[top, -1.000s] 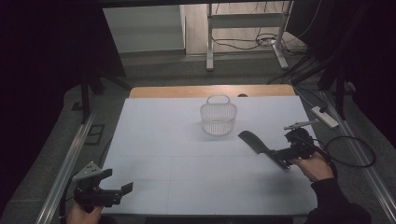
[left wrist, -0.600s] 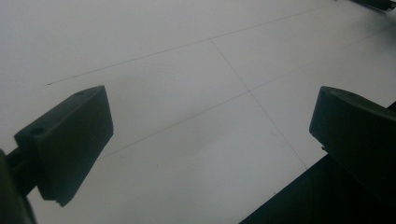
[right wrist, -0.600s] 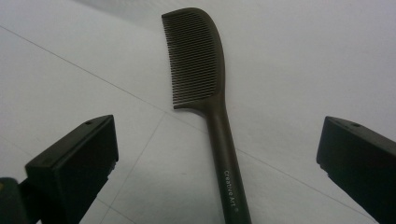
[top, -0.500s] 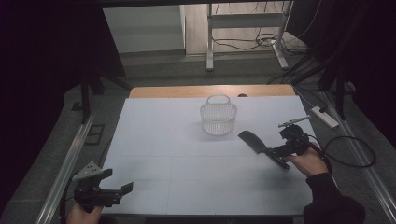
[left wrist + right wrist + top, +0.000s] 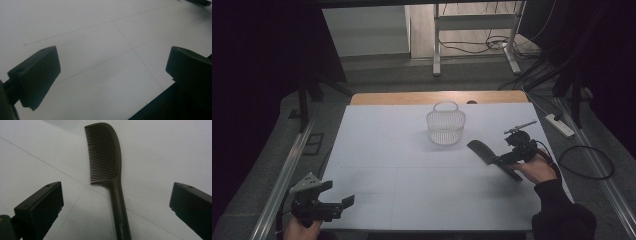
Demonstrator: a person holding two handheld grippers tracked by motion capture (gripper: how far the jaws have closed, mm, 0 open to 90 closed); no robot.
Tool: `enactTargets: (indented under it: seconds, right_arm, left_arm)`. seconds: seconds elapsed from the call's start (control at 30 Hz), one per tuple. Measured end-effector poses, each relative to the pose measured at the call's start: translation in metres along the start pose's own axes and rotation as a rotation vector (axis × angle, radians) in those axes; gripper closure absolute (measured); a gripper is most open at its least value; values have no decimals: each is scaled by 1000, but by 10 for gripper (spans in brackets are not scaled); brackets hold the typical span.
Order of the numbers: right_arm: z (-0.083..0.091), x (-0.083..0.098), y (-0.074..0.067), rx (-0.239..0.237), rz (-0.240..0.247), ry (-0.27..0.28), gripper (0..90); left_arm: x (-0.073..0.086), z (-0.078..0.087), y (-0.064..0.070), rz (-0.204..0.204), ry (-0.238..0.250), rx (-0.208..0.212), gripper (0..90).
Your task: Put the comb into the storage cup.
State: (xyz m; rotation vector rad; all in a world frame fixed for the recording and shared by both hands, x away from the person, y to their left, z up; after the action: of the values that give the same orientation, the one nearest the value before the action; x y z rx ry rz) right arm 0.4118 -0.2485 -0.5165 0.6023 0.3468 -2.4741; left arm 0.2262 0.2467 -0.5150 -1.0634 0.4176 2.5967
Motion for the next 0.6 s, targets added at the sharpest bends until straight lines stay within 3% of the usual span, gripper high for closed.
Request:
enactTargets:
  seconds: [0.37, 0.6]
  right_arm:
    - [-6, 4, 4, 18, 27, -26, 0]
    - [-19, 18, 8, 11, 31, -72, 0]
  left_arm:
    - [0, 0, 0, 2, 0, 4, 1]
    - [0, 0, 0, 4, 1, 8, 1]
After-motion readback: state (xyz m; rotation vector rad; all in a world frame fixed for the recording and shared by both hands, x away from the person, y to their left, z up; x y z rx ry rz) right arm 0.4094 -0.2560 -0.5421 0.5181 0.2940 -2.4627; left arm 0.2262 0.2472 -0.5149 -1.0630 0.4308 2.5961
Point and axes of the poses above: each handheld gripper's, and its own axes: z roughly backward along the jaws, x roughly out of its underside, y roughly to its right, the point moved 8 cm from there along -z, roughly forward along the jaws, and after that the axes turned 8 degrees about -x, right-handed, at the moved point
